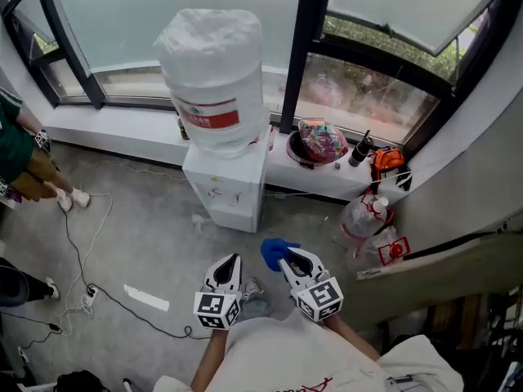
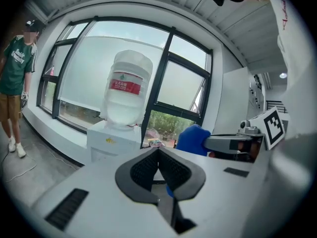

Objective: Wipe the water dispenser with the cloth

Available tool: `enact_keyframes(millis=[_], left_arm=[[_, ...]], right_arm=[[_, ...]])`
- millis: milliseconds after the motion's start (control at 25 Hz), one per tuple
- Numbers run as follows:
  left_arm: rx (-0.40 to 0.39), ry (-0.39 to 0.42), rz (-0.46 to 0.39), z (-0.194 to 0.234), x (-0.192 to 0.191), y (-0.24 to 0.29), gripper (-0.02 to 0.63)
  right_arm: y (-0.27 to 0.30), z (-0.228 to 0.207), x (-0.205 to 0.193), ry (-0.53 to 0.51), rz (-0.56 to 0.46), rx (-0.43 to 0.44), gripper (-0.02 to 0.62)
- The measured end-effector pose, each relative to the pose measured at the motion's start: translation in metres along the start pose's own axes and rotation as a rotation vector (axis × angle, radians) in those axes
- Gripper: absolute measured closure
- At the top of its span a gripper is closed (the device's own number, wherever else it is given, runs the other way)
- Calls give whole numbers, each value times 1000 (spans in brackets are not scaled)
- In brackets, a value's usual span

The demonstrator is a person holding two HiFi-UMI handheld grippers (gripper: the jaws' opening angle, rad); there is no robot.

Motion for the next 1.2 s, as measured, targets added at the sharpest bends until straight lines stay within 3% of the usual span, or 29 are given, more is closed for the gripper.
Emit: enact_keyframes(millis=[320,680,1200], left_arm=[[-30,33,-22,48,37,43,594],[-2,21,-11,55,46,62,594],[52,-35,46,43,26,93,594]], right_arm=[[65,-25,32,-20,-65,-17,520],[88,-46,41,-34,-45,13,520],[115,-83,-3,4,81,112,520]])
Point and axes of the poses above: the fingertips, and each gripper's own axes: y forward along the fingers, z to its left, x out of its top, the point moved 6 cm from there along -y, backward along the fingers, and after that the axes turned 3 degrees about -y, right-handed, at the moved point
